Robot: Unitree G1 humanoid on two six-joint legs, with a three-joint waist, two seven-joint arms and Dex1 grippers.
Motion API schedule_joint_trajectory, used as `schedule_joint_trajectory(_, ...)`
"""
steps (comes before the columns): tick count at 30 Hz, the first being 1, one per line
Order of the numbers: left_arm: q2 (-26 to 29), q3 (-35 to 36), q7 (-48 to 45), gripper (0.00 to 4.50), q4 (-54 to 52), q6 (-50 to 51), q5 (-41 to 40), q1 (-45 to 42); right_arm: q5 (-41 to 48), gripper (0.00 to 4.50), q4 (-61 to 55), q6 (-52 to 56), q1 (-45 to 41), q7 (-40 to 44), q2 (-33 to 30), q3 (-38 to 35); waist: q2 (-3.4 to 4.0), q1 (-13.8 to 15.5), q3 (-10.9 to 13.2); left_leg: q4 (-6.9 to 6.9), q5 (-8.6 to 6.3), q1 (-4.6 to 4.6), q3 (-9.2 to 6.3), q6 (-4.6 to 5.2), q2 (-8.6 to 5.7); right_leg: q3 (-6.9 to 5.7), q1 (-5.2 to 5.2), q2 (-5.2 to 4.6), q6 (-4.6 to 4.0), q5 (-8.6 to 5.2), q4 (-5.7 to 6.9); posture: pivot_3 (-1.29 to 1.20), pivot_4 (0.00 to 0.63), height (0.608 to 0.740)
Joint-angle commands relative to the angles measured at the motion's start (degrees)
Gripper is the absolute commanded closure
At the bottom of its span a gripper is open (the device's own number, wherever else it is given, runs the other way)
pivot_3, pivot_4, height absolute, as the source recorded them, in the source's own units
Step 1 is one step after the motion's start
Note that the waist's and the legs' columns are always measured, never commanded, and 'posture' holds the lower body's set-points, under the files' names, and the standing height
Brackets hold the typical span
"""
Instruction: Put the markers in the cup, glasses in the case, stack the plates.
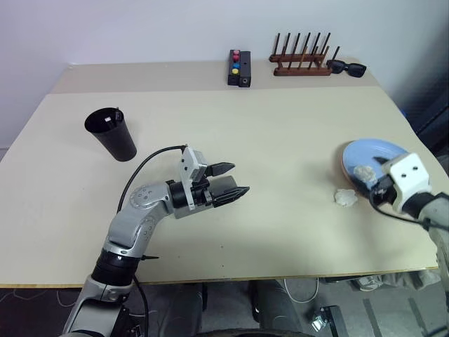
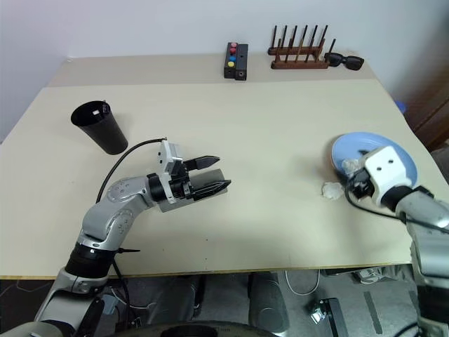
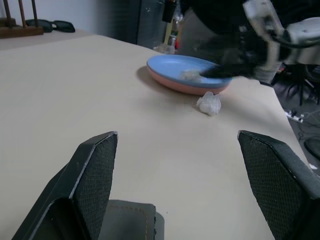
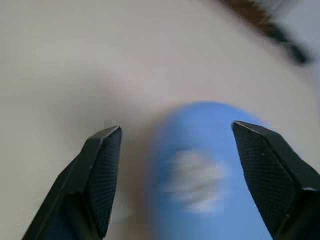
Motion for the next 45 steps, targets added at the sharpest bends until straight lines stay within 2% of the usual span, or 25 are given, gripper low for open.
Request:
schedule_joint_trajectory(1, 0.18, 0.49, -0.54, 0.56, -1.43, -0.21, -0.79, -0.27, 1.66, 0.95, -3.22, 0.77, 2.78, 2.76, -0.9, -0.28, 0.0, -0.03, 0.0, 0.02, 0.0, 0.0, 0.0, 0.0, 0.0, 0.0, 0.01, 0.0, 0.01, -0.01, -0.01, 0.0, 0.15, 0.739)
schedule_joint_trajectory(9, 0.64, 0.18, -1.93, 0.56, -2.56, 2.17, -1.79, -0.36, -3.63, 0.95, -0.05, -0.32, 3.18, 1.02, -1.11, 3.22, 0.0, -0.02, 0.0, 0.0, -0.01, 0.01, 0.03, -0.01, 0.02, -0.01, 0.0, -0.01, -0.01, -0.02, -0.04, 0.0, 0.15, 0.739)
schedule_joint_trajectory(12, 0.64, 0.3, -1.88, 0.56, -2.63, 2.27, -1.71, -0.38, -4.48, 1.8, 1.17, -0.6, 2.11, 0.69, -0.9, 4.08, 0.0, 0.0, 0.0, 0.0, -0.01, 0.0, 0.03, -0.01, 0.01, -0.01, 0.0, -0.01, -0.01, -0.02, -0.07, 0.0, 0.15, 0.739)
schedule_joint_trajectory(17, 0.7, 0.55, -1.43, 0.56, -2.35, 1.71, -1.3, -0.46, -6.51, 4.34, 3.51, -1.65, 0.6, -0.18, -1.14, 5.02, 0.0, -0.05, 0.0, -0.01, -0.01, 0.0, 0.03, -0.01, 0.01, 0.0, 0.0, -0.01, -0.01, -0.02, -0.07, 0.0, 0.15, 0.739)
schedule_joint_trajectory(18, 0.71, 0.57, -1.38, 0.56, -2.24, 1.58, -1.19, -0.48, -6.79, 4.43, 3.81, -2.09, 0.32, -0.16, -1.18, 5.15, 0.0, -0.04, 0.0, -0.01, -0.01, 0.0, 0.03, -0.01, 0.01, -0.01, 0.0, -0.01, -0.01, -0.02, -0.07, 0.0, 0.15, 0.739)
schedule_joint_trajectory(22, 0.67, 0.51, -1.35, 0.56, -2.23, 1.41, -1.14, -0.44, -6.43, 4.43, 2.63, -3.56, -1.03, 0.11, -1.1, 4.79, 0.0, -0.04, 0.0, 0.0, -0.01, 0.0, 0.03, -0.01, 0.01, -0.01, 0.0, -0.01, -0.01, -0.02, -0.07, 0.0, 0.15, 0.739)
schedule_joint_trajectory(27, 0.53, 0.38, -1.34, 0.56, -2.09, 1.22, -1.09, -0.51, -1.11, 4.43, -0.88, -3.03, -5.42, -0.59, 1.32, 2.36, 0.0, -0.18, 0.01, -0.02, -0.01, 0.01, 0.02, -0.01, 0.02, -0.01, 0.0, -0.01, -0.01, -0.02, -0.07, 0.0, 0.15, 0.739)
schedule_joint_trajectory(35, 0.31, 0.38, -0.9, 0.56, -2.17, 1.04, -0.89, -0.3, -12.17, 4.43, 12.95, -5.05, -15.42, -12.99, -0.94, 3.24, -0.02, 0.17, 0.02, -0.01, -0.01, -0.04, 0.01, -0.01, -0.02, -0.02, -0.01, -0.03, -0.15, 0.07, -0.1, 0.0, 0.15, 0.739)
schedule_joint_trajectory(39, 0.39, 0.55, -0.44, 0.56, -2.44, 0.99, -0.81, 0.04, -13.31, 4.43, 16.44, -5.29, -17.24, -14.52, -0.21, 4.44, -0.01, -0.1, 0.02, -0.06, -0.01, -0.03, 0.01, -0.01, -0.01, -0.02, -0.03, -0.03, -0.23, 0.12, -0.1, 0.0, 0.15, 0.739)
schedule_joint_trajectory(40, 0.44, 0.61, -0.31, 0.56, -2.49, 0.98, -0.8, 0.11, -13.2, 3.93, 16.86, -5.13, -17.57, -14.66, -0.05, 4.49, 0.0, -0.19, 0.02, -0.07, -0.01, -0.02, 0.01, -0.01, -0.01, -0.02, -0.03, -0.03, -0.23, 0.12, -0.1, 0.0, 0.15, 0.739)
schedule_joint_trajectory(42, 0.55, 0.77, 0.0, 0.56, -2.66, 0.97, -0.82, 0.3, -13.51, 3.27, 17.65, -5.66, -18.29, -15.13, -0.08, 4.69, 0.0, -0.27, 0.02, -0.07, -0.01, -0.02, 0.02, -0.01, -0.01, -0.02, -0.03, -0.02, -0.23, 0.12, -0.09, 0.0, 0.15, 0.739)
schedule_joint_trajectory(45, 0.67, 1.49, 1.02, 0.56, -2.46, 0.33, -0.36, 0.55, -14.22, 1.86, 18.02, -8.0, -19.45, -15.95, 0.03, 5.28, 0.0, -0.26, 0.01, -0.06, -0.01, -0.01, 0.02, -0.01, -0.01, -0.01, -0.03, -0.02, -0.22, 0.12, -0.09, 0.0, 0.15, 0.739)
